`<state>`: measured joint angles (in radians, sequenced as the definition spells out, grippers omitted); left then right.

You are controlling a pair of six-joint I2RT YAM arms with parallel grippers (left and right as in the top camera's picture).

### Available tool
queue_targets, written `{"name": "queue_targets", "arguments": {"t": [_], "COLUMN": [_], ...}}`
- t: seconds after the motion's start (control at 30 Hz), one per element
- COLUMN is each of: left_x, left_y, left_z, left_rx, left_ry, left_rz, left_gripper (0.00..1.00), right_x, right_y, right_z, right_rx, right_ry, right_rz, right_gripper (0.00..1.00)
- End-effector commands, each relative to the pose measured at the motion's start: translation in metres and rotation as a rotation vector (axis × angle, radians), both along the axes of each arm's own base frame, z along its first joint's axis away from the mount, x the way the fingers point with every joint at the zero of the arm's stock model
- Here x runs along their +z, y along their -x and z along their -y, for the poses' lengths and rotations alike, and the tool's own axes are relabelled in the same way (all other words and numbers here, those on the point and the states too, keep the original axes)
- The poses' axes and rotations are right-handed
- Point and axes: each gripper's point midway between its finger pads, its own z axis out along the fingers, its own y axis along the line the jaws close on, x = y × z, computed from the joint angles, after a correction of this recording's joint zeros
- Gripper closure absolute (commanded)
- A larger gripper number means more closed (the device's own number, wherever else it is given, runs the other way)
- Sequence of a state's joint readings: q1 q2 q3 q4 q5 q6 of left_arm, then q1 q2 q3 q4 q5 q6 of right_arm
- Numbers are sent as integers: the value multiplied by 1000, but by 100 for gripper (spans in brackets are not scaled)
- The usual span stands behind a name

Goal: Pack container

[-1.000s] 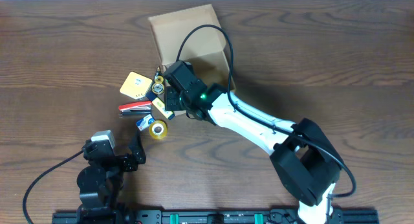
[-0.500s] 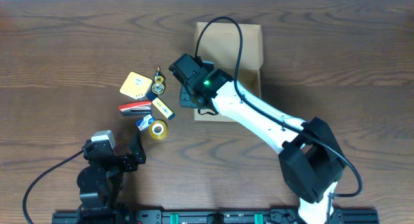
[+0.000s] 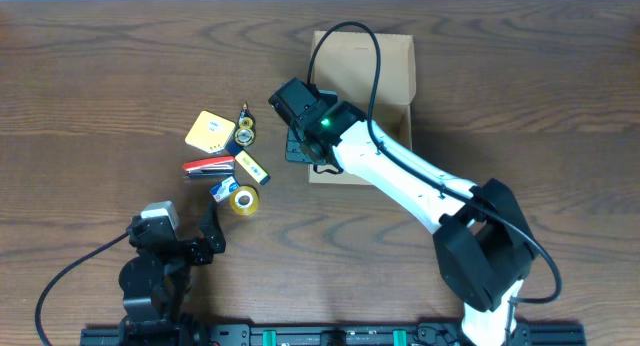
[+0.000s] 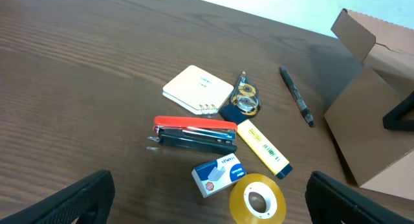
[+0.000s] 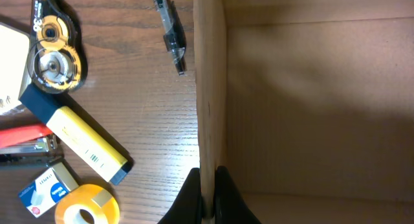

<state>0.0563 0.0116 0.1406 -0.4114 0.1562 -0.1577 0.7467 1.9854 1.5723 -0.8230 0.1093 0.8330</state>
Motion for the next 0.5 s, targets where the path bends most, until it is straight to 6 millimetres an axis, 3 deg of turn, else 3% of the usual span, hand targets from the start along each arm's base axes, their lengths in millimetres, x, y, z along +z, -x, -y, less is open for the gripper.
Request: {"name": "queue_targets", "arguments": {"t": [0.0,0.3,0.33,0.43,0.47], "left_x": [-8,-8,-8,-8,-8], "left_y": [0,0,0,0,0], "left_z": [-2,-2,-2,-2,-2], "left_rx": [10,10,10,10,10], "left_ry": [-3,-3,-3,-3,-3], "left_rz": [-14,-14,-14,-14,-15], "left_gripper": [5,5,5,5,5], "right_x": [2,0,0,1,1], "right_y": [-1,5,5,4,4], "right_z": [-1,-5,-5,-6,-6], "right_rx": [50,122,122,121,119], "right_ry": [1,-1,-1,-7,-7], "right_rz": [-1,-20,-20,-18,-19], "right_gripper": [99,99,92,17,1]}}
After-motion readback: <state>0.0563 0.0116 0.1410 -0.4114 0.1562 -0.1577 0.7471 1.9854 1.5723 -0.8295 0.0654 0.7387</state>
